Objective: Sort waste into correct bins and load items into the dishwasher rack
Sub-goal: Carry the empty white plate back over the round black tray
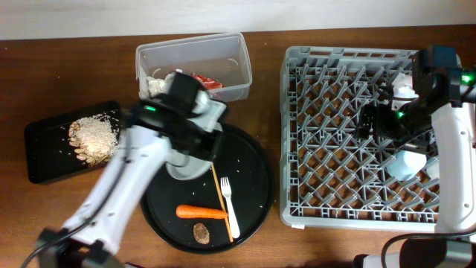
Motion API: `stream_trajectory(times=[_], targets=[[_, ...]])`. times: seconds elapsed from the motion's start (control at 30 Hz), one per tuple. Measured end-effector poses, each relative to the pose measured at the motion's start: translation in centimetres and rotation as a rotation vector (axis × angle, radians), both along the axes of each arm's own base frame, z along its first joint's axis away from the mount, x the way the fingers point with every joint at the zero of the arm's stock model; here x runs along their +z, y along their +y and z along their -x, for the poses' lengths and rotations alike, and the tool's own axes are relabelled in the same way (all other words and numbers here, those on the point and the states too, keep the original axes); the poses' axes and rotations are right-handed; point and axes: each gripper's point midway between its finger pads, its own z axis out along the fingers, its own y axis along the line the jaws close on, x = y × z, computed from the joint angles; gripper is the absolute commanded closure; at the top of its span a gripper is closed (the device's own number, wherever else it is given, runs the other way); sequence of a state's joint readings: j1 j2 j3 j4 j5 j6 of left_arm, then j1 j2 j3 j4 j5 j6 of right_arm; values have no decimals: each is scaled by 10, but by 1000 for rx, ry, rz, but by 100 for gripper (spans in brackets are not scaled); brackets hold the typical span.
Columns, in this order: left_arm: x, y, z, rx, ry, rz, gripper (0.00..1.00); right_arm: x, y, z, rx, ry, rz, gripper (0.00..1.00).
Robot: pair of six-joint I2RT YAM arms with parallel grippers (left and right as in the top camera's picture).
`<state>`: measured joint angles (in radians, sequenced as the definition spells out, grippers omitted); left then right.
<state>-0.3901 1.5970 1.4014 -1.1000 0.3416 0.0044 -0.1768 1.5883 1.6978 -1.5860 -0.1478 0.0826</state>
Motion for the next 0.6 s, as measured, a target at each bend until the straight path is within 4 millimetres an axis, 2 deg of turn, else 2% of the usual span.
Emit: stream_trajectory(times=[0.07, 0.1, 0.17, 0.2, 0.23, 0.27, 0.3, 0.47, 0.6], targets=[[-37, -22, 12, -49, 26, -93, 100, 0, 0, 0, 0, 1, 0, 2], [-57, -27, 21, -66, 54, -155, 100, 0, 0, 0, 0, 1, 0, 2], [-82, -30, 29, -83, 89, -233, 100, 0, 0, 0, 0, 1, 0, 2], [-90, -32, 29, -87, 94, -262, 96, 0, 0, 0, 0, 2, 0, 2], [-94, -32, 30, -90, 96, -279, 54, 0, 0, 0, 0, 2, 0, 2], [-97, -33, 31, -94, 94, -292, 28, 0, 0, 0, 0, 2, 0, 2], [-98, -33, 32, -91, 94, -299, 23, 0, 0, 0, 0, 2, 0, 1], [-96, -27, 37, -86, 118, -328, 17, 0, 0, 1, 0, 2, 0, 2], [-67, -22, 30, -65, 107, -347, 15, 0, 0, 2, 0, 8, -2, 2]])
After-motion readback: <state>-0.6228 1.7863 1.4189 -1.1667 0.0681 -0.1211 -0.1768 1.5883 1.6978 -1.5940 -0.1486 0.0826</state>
